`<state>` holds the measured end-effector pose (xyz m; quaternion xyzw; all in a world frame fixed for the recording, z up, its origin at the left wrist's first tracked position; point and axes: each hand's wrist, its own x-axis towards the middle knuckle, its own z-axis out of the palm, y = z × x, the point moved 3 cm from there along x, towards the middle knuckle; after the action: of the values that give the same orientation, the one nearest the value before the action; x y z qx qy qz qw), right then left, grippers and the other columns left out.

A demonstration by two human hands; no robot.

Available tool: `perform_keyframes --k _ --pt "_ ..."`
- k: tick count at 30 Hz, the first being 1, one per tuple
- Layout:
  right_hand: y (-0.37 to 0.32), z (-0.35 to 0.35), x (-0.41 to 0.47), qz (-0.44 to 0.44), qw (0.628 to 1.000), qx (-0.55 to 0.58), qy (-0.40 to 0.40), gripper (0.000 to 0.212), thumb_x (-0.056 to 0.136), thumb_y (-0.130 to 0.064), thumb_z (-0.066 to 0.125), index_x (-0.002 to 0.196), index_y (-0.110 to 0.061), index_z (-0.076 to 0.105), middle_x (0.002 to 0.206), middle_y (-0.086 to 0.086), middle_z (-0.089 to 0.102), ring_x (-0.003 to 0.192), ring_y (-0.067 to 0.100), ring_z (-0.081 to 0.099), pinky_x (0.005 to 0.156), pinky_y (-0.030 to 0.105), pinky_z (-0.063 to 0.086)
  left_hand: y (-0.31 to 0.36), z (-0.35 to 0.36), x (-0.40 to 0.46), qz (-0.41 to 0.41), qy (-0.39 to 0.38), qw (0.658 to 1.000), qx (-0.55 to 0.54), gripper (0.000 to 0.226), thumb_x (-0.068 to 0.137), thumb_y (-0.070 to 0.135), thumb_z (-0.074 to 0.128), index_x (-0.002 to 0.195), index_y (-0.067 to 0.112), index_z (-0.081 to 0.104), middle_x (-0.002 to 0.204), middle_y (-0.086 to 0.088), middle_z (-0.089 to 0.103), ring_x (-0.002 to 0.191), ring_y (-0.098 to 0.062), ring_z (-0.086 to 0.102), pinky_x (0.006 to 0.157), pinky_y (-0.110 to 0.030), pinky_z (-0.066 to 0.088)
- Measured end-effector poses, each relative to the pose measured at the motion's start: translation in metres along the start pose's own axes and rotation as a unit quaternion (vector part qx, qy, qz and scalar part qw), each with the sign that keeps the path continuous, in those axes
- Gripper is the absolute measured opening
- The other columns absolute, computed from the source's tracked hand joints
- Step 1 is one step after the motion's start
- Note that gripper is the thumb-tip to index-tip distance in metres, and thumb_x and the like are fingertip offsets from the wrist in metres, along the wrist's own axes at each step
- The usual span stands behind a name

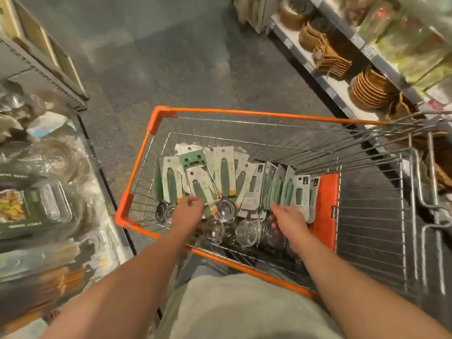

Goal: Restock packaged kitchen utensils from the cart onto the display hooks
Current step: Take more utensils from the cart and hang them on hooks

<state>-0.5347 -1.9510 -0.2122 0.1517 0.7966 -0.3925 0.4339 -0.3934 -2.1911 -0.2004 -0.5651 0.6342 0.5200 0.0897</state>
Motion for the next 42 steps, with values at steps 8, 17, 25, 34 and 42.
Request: perform_keyframes --k 8,17,25,34,42 --pt "-0.004 0.065 0.001 0.073 0.997 -0.001 0.037 0.043 0.103 -0.046 0.056 0.118 -0.009 0.069 0.089 0.007 0.069 0.078 0.019 0.061 0.083 0.037 0.046 -0.018 -0.046 0.075 -0.042 -0.042 0.997 0.040 0.036 0.097 0.048 0.062 0.120 0.020 0.058 0.105 -0.009 0.068 0.098 -0.030 0.067 0.095 -0.044 0.055" --pt "-0.014 0.112 0.015 0.083 0.995 0.058 0.006 0.037 0.101 -0.049 0.058 0.109 -0.016 0.073 0.095 0.004 0.070 0.078 0.017 0.062 0.075 0.036 0.048 -0.019 -0.023 0.113 -0.047 -0.112 0.991 0.056 0.043 0.096 0.030 0.071 0.134 0.022 0.052 0.101 -0.007 0.070 0.087 -0.026 0.071 0.078 -0.040 0.060" --pt "-0.024 0.127 0.011 0.061 0.993 0.101 -0.011 0.030 0.104 -0.042 0.056 0.107 -0.015 0.069 0.091 0.005 0.065 0.079 0.016 0.058 0.073 0.033 0.049 -0.010 -0.026 0.096 -0.003 -0.127 0.991 0.033 0.063 0.101 0.013 0.054 0.159 0.023 0.031 0.074 -0.004 0.053 0.057 -0.014 0.044 0.053 -0.029 0.039" --pt "-0.066 0.135 0.008 -0.008 0.992 0.119 -0.031 0.046 0.103 -0.053 0.052 0.139 -0.025 0.055 0.124 -0.016 0.056 0.115 0.007 0.052 0.098 0.031 0.040 0.002 -0.031 0.073 0.054 -0.185 0.981 0.025 0.066 0.098 0.010 0.057 0.158 0.026 0.034 0.073 0.006 0.050 0.061 -0.007 0.048 0.061 -0.024 0.044" --pt "-0.062 0.136 0.016 -0.012 0.981 0.191 0.023 0.030 0.102 -0.048 0.057 0.118 -0.023 0.063 0.099 -0.003 0.073 0.090 0.018 0.063 0.084 0.039 0.051 0.017 -0.020 0.056 0.139 -0.293 0.940 0.107 0.054 0.102 0.043 0.059 0.153 0.036 0.044 0.119 0.018 0.064 0.108 -0.004 0.058 0.097 -0.029 0.045"
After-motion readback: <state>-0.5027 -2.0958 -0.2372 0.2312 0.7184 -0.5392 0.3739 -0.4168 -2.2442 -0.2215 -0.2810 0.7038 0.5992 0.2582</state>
